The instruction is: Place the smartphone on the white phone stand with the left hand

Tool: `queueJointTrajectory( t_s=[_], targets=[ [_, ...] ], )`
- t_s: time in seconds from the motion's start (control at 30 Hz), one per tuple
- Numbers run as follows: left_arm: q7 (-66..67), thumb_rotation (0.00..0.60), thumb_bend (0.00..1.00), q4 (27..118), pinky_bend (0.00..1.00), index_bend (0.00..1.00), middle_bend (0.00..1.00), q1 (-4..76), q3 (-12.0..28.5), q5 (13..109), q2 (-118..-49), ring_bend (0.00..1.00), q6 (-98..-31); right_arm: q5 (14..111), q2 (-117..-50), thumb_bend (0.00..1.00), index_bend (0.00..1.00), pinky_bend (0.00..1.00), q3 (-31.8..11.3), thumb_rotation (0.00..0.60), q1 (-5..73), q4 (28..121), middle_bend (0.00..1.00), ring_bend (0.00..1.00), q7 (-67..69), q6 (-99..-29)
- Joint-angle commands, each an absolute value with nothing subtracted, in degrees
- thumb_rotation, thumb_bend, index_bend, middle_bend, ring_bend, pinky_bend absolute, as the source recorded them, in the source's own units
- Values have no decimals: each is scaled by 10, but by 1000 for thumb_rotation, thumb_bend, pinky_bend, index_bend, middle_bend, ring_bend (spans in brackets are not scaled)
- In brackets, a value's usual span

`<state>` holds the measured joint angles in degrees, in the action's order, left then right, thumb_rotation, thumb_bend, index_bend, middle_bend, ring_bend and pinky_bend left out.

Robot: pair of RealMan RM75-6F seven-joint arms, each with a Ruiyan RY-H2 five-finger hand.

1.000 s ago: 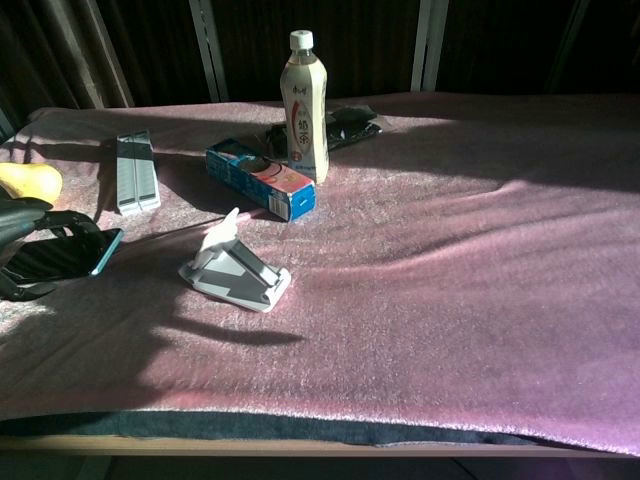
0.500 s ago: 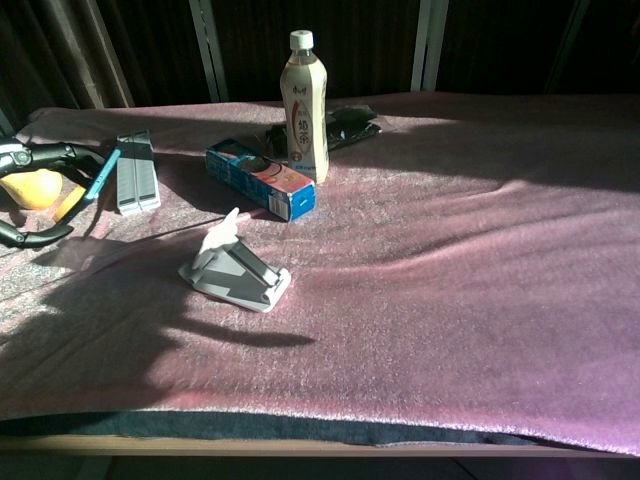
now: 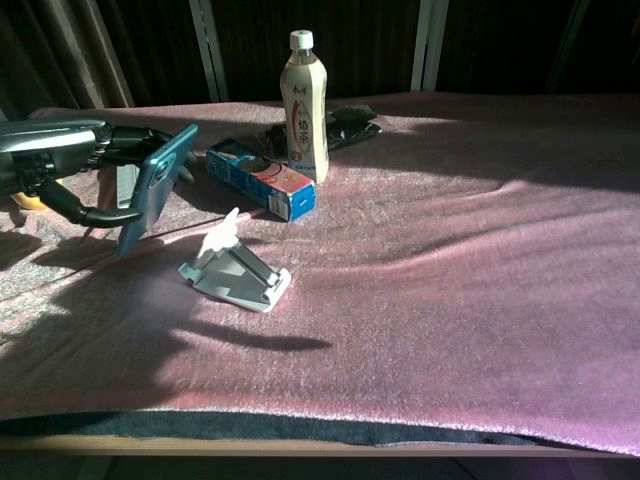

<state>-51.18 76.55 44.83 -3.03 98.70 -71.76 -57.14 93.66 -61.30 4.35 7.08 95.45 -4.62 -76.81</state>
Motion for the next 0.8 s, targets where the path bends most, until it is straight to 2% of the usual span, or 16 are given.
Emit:
queueJointTrajectory(
  t_s=[0.03, 0.33, 0.8],
  targets=[
    [-544, 600, 396, 741, 19, 871, 965, 466, -35, 995, -724, 497, -565, 937, -612, 112, 0, 0, 44, 600, 71, 955, 0, 0, -45, -767],
    [-620, 600, 397, 685, 16, 870, 964, 481, -53, 1011, -764, 482, -580, 939, -611, 111, 0, 0, 44, 600, 71, 954, 0, 0, -38, -771],
    [-679, 600, 398, 608, 16, 870, 964, 492, -53, 998, -833, 476, -599, 941, -607, 112, 0, 0, 44, 600, 70, 951, 0, 0, -26, -775]
  ],
)
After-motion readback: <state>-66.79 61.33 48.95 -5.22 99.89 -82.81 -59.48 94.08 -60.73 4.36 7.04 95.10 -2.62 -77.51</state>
